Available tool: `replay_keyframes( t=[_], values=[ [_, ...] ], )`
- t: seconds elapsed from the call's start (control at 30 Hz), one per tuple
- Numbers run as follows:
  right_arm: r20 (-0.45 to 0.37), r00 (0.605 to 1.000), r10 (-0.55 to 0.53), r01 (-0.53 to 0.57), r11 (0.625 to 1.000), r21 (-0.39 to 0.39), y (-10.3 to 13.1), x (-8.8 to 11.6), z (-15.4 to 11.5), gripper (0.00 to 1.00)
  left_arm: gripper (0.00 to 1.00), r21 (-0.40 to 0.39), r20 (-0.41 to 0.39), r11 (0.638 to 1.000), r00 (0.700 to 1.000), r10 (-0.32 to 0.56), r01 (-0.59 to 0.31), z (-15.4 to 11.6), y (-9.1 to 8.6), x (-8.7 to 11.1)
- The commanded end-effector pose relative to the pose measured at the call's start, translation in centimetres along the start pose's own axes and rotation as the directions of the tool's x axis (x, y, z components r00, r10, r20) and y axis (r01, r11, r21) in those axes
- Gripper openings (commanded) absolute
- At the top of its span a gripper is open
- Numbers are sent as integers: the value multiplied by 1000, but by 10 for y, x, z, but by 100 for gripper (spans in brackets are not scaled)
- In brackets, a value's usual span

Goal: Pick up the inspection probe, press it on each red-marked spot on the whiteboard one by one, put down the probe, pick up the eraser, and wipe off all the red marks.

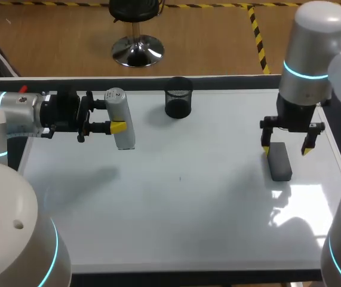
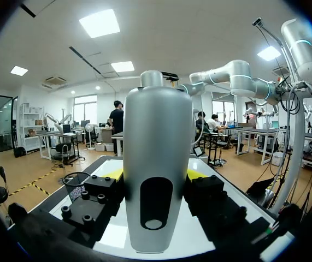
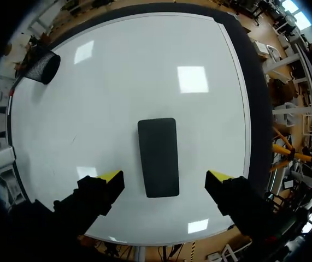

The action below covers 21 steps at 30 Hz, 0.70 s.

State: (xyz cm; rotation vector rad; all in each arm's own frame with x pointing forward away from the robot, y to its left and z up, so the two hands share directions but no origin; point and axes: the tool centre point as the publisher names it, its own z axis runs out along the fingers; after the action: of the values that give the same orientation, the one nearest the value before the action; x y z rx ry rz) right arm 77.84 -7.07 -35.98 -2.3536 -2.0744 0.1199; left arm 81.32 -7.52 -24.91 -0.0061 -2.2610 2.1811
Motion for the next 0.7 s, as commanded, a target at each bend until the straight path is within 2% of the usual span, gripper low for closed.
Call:
replay_keyframes(
  t=[0.03, 0.2, 0.7],
  values=[
    [5, 1000, 7, -7, 1000, -14, -7, -4, -9, 100, 0, 0, 4, 1000, 1000, 2, -2, 0, -1, 1],
    [14, 1000, -18, 18, 1000, -13, -13, -3, -18, 100, 0, 0, 4, 1000, 1000, 2, -2, 0, -1, 1],
    [14, 1000, -18, 18, 1000, -13, -13, -3, -18, 100, 0, 0, 4, 1000, 1000, 2, -2, 0, -1, 1]
  ],
)
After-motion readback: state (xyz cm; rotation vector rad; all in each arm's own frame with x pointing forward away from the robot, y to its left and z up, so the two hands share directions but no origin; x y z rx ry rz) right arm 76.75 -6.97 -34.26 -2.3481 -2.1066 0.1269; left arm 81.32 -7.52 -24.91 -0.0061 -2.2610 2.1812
